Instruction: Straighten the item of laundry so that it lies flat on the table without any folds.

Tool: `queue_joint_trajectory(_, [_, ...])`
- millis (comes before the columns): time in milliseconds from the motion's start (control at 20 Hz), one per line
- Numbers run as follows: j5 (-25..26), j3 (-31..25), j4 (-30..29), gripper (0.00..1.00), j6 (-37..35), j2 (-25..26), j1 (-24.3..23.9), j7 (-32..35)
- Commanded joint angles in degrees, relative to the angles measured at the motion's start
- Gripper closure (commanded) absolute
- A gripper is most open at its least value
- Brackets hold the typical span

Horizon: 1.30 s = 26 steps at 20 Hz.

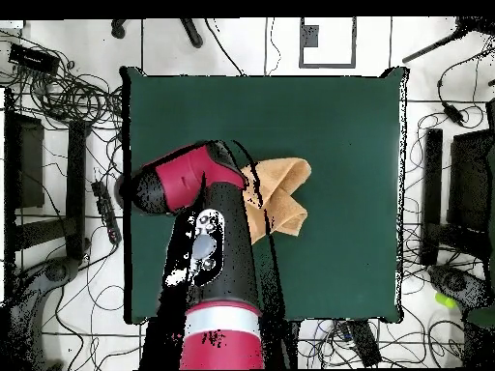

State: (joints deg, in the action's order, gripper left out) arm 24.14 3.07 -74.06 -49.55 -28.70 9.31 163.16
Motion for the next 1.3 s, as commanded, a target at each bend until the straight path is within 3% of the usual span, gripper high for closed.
queue_joint_trajectory(50, [-5.88,-0.01,6.21,1.00,-7.76,4.44,3.81,14.28])
queue_joint_trajectory(750, [-14.42,2.67,10.64,1.00,-10.45,6.24,6.08,15.16])
queue_joint_trajectory(1300, [-17.58,5.30,11.88,1.00,-10.61,6.96,7.58,12.73])
